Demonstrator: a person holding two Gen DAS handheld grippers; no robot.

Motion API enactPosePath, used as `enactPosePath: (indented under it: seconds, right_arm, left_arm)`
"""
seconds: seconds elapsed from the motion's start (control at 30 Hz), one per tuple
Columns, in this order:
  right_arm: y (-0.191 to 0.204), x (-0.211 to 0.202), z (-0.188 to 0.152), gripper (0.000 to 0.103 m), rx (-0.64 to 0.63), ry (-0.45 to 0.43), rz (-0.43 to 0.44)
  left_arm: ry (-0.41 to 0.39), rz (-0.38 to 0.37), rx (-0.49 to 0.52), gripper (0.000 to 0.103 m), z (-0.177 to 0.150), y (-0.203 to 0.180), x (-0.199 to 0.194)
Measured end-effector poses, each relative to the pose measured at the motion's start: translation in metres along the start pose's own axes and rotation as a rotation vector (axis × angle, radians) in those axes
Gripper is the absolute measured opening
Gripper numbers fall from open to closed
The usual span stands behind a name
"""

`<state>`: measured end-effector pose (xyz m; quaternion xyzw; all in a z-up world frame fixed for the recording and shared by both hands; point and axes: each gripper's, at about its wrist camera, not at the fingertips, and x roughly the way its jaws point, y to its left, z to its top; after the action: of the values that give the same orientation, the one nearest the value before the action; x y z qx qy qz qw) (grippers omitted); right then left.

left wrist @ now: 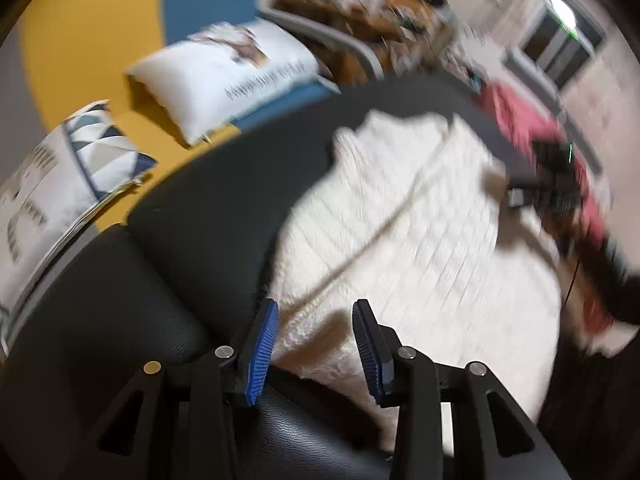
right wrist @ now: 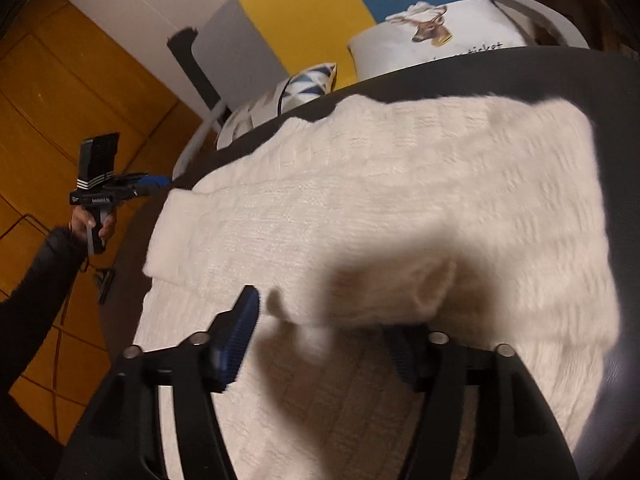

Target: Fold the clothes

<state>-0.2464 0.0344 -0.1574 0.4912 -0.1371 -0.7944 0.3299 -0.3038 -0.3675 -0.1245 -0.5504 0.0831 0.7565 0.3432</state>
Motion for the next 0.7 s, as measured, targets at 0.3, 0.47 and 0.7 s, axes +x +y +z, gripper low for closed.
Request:
enactPosePath:
  seconds: [0.3, 0.47, 0.7]
  right_arm:
    - [0.012, 0.009, 0.01, 0.017, -0.032, 0.002, -0.138]
    - [0.032, -0.004, 0.01, 0.017, -0.155, -0.006, -0.235]
    - [0.04, 0.011, 0.012, 0.017, -0.304, 0.018, -0.481]
  left_arm:
    - [0.096, -0.109, 0.0, 0.038, -0.008, 0.008, 0.023]
    - [-0.004, -0.028, 0.056, 0.009, -0.014, -0.009, -0.007]
    - [-0.063, 0.263, 0.192, 0.008, -0.029, -0.041, -0.017]
